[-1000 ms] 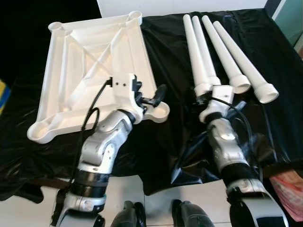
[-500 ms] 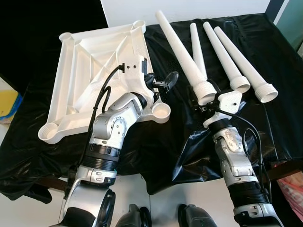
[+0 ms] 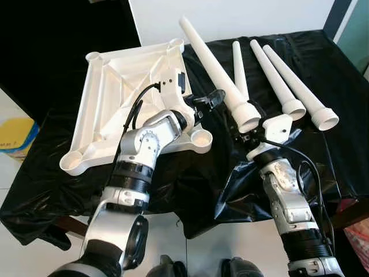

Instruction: Building children table

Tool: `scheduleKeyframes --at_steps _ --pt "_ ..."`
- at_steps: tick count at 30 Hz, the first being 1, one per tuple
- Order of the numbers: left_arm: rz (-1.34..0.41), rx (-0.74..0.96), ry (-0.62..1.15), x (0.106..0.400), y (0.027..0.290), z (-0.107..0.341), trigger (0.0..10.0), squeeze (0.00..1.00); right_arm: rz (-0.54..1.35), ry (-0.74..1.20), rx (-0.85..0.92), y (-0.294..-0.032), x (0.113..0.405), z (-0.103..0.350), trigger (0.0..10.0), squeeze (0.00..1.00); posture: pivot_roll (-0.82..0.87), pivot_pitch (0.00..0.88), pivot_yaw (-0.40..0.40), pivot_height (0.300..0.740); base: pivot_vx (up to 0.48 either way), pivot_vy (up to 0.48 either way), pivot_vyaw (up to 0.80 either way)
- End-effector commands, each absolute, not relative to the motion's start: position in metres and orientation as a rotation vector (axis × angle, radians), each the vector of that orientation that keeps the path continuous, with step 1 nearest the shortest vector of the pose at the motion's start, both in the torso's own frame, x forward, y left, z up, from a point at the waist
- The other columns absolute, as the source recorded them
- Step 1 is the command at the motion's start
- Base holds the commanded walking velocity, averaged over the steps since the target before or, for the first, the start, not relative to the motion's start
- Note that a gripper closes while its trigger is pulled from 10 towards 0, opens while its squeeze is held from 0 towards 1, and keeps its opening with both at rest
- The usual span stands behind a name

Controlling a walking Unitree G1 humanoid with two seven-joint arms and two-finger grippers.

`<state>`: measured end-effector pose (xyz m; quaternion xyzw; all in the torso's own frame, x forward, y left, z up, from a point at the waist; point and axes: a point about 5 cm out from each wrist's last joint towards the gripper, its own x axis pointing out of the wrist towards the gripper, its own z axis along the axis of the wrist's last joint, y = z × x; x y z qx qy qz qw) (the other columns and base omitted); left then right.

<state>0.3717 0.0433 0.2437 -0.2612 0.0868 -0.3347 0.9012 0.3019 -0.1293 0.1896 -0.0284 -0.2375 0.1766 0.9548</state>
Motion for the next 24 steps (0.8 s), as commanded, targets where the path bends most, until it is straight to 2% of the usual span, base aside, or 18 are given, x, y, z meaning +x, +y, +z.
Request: scheduleKeyframes --at_steps 1,15,18,24 --pt "-0.852 -0.568 0.173 0.369 0.038 0.243 10.0 0.0 0.416 -0.505 -0.069 -0.118 0.297 0.193 10.0 0.0 -0.27 0.054 0.097 0.74 0.0 0.0 0.0" --pt "-0.806 -0.638 0.214 0.383 0.039 0.246 10.0 0.0 0.491 -0.468 -0.112 -0.106 0.286 0.18 10.0 0.0 -0.27 0.047 0.101 0.74 0.0 0.0 0.0" --pt "-0.782 -0.718 0.214 0.392 0.045 0.253 10.0 0.0 0.531 -0.458 -0.11 -0.095 0.277 0.175 10.0 0.0 -0.28 0.044 0.104 0.74 0.0 0.0 0.0" --pt "-0.719 -0.745 0.197 0.4 0.055 0.257 10.0 0.0 0.555 -0.455 -0.117 -0.091 0.27 0.173 10.0 0.0 -0.28 0.046 0.103 0.74 0.0 0.0 0.0"
